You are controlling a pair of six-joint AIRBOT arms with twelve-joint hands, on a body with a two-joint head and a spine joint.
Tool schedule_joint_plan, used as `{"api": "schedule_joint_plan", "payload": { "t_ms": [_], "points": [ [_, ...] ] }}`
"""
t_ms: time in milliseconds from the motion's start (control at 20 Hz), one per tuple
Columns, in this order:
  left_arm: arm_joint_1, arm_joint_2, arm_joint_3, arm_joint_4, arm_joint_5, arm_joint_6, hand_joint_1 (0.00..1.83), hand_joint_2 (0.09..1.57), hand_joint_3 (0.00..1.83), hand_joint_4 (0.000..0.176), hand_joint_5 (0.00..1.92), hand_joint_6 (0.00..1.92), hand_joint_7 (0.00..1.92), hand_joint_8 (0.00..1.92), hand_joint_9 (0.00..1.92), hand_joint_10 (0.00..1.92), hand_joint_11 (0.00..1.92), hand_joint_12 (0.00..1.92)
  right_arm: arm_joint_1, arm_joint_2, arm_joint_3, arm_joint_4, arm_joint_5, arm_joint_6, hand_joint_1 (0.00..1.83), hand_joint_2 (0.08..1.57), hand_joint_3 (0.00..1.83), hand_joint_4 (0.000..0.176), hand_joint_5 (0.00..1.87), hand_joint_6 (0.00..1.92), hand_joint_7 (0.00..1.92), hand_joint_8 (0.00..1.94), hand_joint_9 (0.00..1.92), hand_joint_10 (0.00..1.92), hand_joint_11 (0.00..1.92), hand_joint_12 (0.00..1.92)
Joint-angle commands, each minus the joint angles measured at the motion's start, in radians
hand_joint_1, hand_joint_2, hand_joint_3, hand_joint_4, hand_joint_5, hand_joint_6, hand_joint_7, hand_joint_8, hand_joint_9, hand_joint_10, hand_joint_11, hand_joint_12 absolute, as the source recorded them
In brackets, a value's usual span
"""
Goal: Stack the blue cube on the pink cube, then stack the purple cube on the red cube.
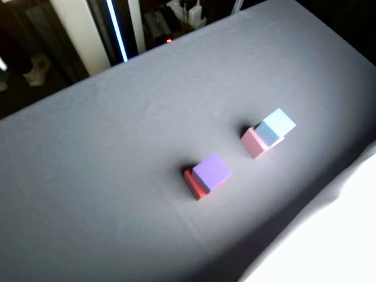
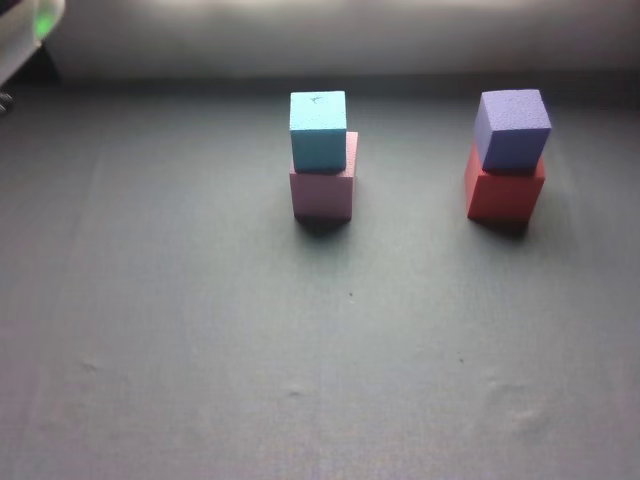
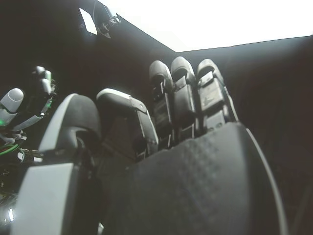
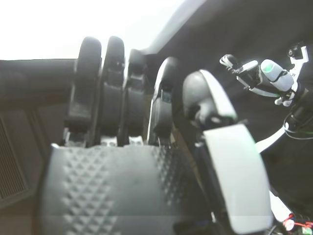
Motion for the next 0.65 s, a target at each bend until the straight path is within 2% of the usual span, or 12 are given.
{"api": "schedule_joint_plan", "payload": {
  "t_ms": [0, 50, 100, 150, 200, 250, 350, 400, 450, 500, 550, 600],
  "points": [
    [-0.007, -0.007, 0.0, -0.04, -0.102, -0.011, 0.65, 1.42, 0.0, 0.176, 0.44, 1.77, 0.35, 0.03, 0.18, 0.05, 0.0, 0.0, 0.01, 0.006, -0.005, 0.004, 0.119, 0.002, 0.7, 1.38, 0.0, 0.176, 0.51, 1.66, 1.06, 1.06, 1.12, 1.22, 0.65, 1.58],
    [-0.001, -0.019, 0.001, -0.054, -0.102, -0.027, 0.65, 1.42, 0.0, 0.176, 0.44, 1.77, 0.35, 0.03, 0.18, 0.05, 0.0, 0.0, 0.003, -0.002, -0.005, 0.01, 0.119, 0.019, 0.66, 1.41, 0.0, 0.176, 0.49, 1.73, 1.08, 1.12, 1.15, 1.16, 0.64, 1.62],
    [0.003, -0.033, 0.002, -0.063, -0.102, -0.063, 0.65, 1.42, 0.0, 0.176, 0.44, 1.77, 0.35, 0.03, 0.18, 0.05, 0.0, 0.0, -0.002, -0.013, -0.005, 0.018, 0.119, 0.043, 0.28, 1.43, 0.01, 0.125, 0.69, 1.5, 1.11, 1.19, 1.17, 1.2, 0.69, 1.63],
    [0.007, -0.045, 0.002, -0.078, -0.102, -0.093, 0.65, 1.42, 0.0, 0.176, 0.44, 1.77, 0.35, 0.03, 0.18, 0.05, 0.0, 0.0, -0.002, -0.023, -0.007, 0.027, 0.119, 0.062, 0.21, 1.43, 0.0, 0.067, 0.81, 1.35, 1.14, 1.18, 1.18, 1.22, 0.72, 1.65],
    [0.01, -0.052, 0.002, -0.089, -0.102, -0.109, 0.65, 1.42, 0.0, 0.176, 0.44, 1.77, 0.35, 0.03, 0.18, 0.05, 0.0, 0.0, -0.003, -0.027, -0.008, 0.031, 0.119, 0.073, 0.21, 1.43, 0.0, 0.067, 0.81, 1.35, 1.14, 1.18, 1.18, 1.22, 0.72, 1.65],
    [0.014, -0.071, 0.002, -0.11, -0.102, -0.137, 0.65, 1.42, 0.0, 0.176, 0.44, 1.77, 0.35, 0.03, 0.18, 0.05, 0.0, 0.0, -0.005, -0.037, -0.009, 0.041, 0.119, 0.098, 0.29, 1.43, 0.0, 0.0, 0.94, 1.26, 1.15, 1.12, 1.12, 1.33, 0.78, 1.7],
    [0.016, -0.1, 0.002, -0.138, -0.102, -0.165, 0.65, 1.42, 0.0, 0.176, 0.44, 1.77, 0.35, 0.03, 0.18, 0.04, 0.0, 0.0, -0.008, -0.056, -0.003, 0.056, 0.119, 0.135, 0.12, 1.5, 0.01, 0.0, 0.98, 1.18, 1.12, 1.17, 1.04, 1.4, 0.62, 1.73],
    [0.016, -0.112, 0.003, -0.145, -0.102, -0.178, 0.46, 1.43, 0.01, 0.0, 0.72, 1.21, 0.9, 0.59, 0.7, 0.92, 0.53, 1.34, -0.007, -0.069, -0.001, 0.064, 0.119, 0.153, 0.08, 1.53, 0.01, 0.0, 0.95, 1.22, 1.09, 1.19, 1.01, 1.38, 0.65, 1.69],
    [0.016, -0.112, 0.003, -0.146, -0.102, -0.179, 0.49, 1.38, 0.0, 0.0, 0.88, 1.2, 0.89, 1.04, 0.63, 1.38, 0.49, 1.81, -0.006, -0.074, -0.001, 0.068, 0.119, 0.158, 0.06, 1.55, 0.01, 0.0, 0.92, 1.26, 1.03, 1.21, 0.91, 1.39, 0.61, 1.72],
    [0.016, -0.112, 0.003, -0.147, -0.102, -0.179, 0.49, 1.38, 0.0, 0.0, 0.88, 1.2, 0.89, 1.04, 0.63, 1.38, 0.49, 1.81, -0.006, -0.077, -0.001, 0.07, 0.119, 0.163, 0.06, 1.55, 0.01, 0.0, 0.92, 1.26, 1.03, 1.21, 0.91, 1.39, 0.61, 1.72],
    [0.016, -0.116, 0.003, -0.147, -0.102, -0.18, 0.52, 1.34, 0.0, 0.0, 0.75, 1.3, 0.78, 1.27, 0.55, 1.52, 0.47, 1.9, -0.005, -0.077, -0.001, 0.074, 0.119, 0.165, 0.01, 1.56, 0.01, 0.0, 0.88, 1.4, 0.97, 1.34, 0.83, 1.52, 0.59, 1.8],
    [0.018, -0.121, 0.003, -0.147, -0.102, -0.188, 0.49, 1.33, 0.0, 0.0, 0.73, 1.39, 0.74, 1.41, 0.58, 1.64, 0.49, 1.92, -0.005, -0.081, -0.001, 0.077, 0.119, 0.165, 0.0, 1.57, 0.01, 0.0, 0.84, 1.49, 0.92, 1.44, 0.78, 1.59, 0.55, 1.84]
  ]
}}
